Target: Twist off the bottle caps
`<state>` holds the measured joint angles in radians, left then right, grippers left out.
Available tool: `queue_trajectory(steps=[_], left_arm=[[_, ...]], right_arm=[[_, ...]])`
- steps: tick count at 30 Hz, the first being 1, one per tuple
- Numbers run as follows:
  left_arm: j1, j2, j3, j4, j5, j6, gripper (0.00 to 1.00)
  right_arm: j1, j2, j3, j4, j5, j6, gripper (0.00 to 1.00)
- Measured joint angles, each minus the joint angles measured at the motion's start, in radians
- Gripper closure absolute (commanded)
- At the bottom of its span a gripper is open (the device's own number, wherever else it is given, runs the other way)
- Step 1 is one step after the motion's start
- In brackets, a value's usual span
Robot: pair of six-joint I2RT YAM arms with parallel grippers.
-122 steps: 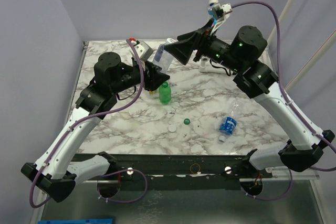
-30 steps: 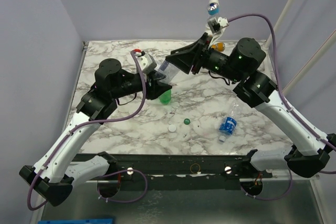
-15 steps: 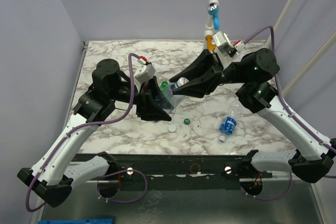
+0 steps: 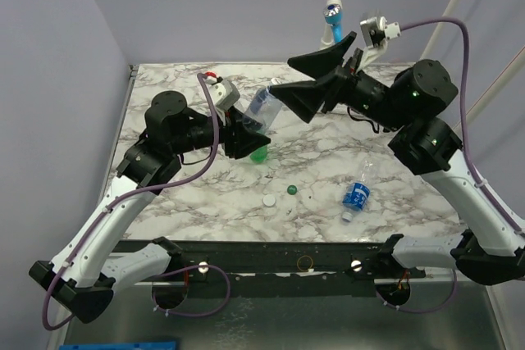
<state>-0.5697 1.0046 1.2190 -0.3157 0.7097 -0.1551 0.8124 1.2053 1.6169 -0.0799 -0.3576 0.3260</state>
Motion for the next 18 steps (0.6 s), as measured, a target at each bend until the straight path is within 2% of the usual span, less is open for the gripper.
queue_trajectory(steps=[5, 9, 12, 16, 18], left_arm=[[0.001, 0.010, -0.016, 0.021, -0.190, 0.042, 1.00], [0.001, 0.011, -0.023, 0.031, -0.261, 0.060, 1.00], [0.001, 0.011, -0.027, 0.039, -0.277, 0.067, 1.00], [0.001, 0.008, -0.036, 0.043, -0.285, 0.069, 1.00], [0.001, 0.005, -0.041, 0.045, -0.286, 0.070, 1.00]], right_arm=[[0.000, 0.128, 0.159, -0.140, 0.161, 0.031, 0.03], [0.000, 0.201, 0.178, -0.216, 0.229, 0.057, 0.10], [0.000, 0.218, 0.169, -0.238, 0.251, 0.076, 0.21], [0.000, 0.208, 0.159, -0.213, 0.253, 0.100, 0.45], [0.000, 0.201, 0.146, -0.195, 0.251, 0.113, 0.53]])
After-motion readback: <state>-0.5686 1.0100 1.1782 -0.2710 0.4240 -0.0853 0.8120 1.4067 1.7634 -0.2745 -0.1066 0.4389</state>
